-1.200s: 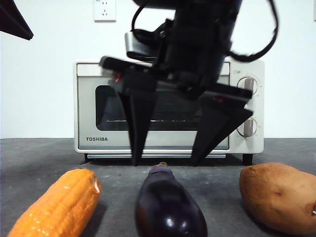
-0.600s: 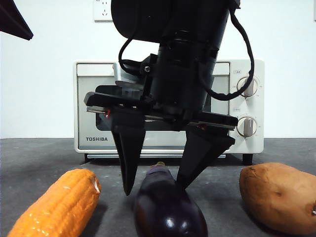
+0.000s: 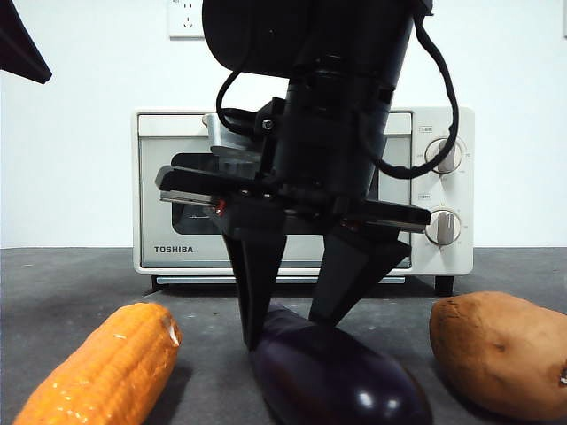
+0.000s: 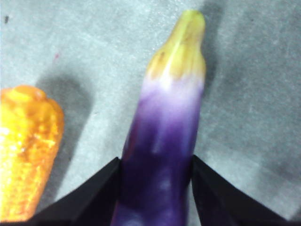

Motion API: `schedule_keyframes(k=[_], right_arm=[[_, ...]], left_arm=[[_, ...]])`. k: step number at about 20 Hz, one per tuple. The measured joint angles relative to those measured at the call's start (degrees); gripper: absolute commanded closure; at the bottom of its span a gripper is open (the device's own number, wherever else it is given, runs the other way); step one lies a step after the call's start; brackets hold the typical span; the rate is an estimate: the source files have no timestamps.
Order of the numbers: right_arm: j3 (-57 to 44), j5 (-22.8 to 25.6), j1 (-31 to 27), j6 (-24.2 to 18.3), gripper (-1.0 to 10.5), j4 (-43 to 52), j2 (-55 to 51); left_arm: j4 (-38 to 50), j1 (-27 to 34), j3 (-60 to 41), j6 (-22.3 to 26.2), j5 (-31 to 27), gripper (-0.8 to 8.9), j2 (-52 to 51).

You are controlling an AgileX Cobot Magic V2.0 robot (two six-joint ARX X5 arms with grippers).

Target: Take the eggplant from the table,put the eggplant in the oven

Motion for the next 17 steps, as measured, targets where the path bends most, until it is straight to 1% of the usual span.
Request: schedule_keyframes(k=[2, 4, 7, 10, 14, 17], right_arm=[[1.0, 0.0, 0.0, -0.1, 7.8, -3.7, -0.6], [3.7, -0.9, 0.0, -2.1, 7.8, -9.6, -3.4], [8.6, -1.4, 0.0, -8.2, 7.8, -19.7, -9.2], [11.0, -1.4, 0.0, -14.9, 7.8, -28.5, -16.5], [11.1, -1.3, 0.0, -21.2, 7.8, -33.0, -26.1], [11.1, -1.3, 0.0, -23.1, 7.8, -34.8, -32.0]], left_arm=[[0.0, 0.0, 0.0, 0.3, 0.4, 8.08, 0.0], [0.0, -1.2, 0.0, 0.4, 2.2, 8.08, 0.0], [0.0, -4.3, 1.4, 0.4, 2.6, 8.08, 2.6], [0.5, -7.7, 6.1, 0.4, 2.5, 8.08, 8.1], [0.9, -11.1, 14.5, 1.7, 0.8, 8.08, 17.0], [0.4, -13.5, 22.1, 3.1, -0.7, 8.08, 24.7]])
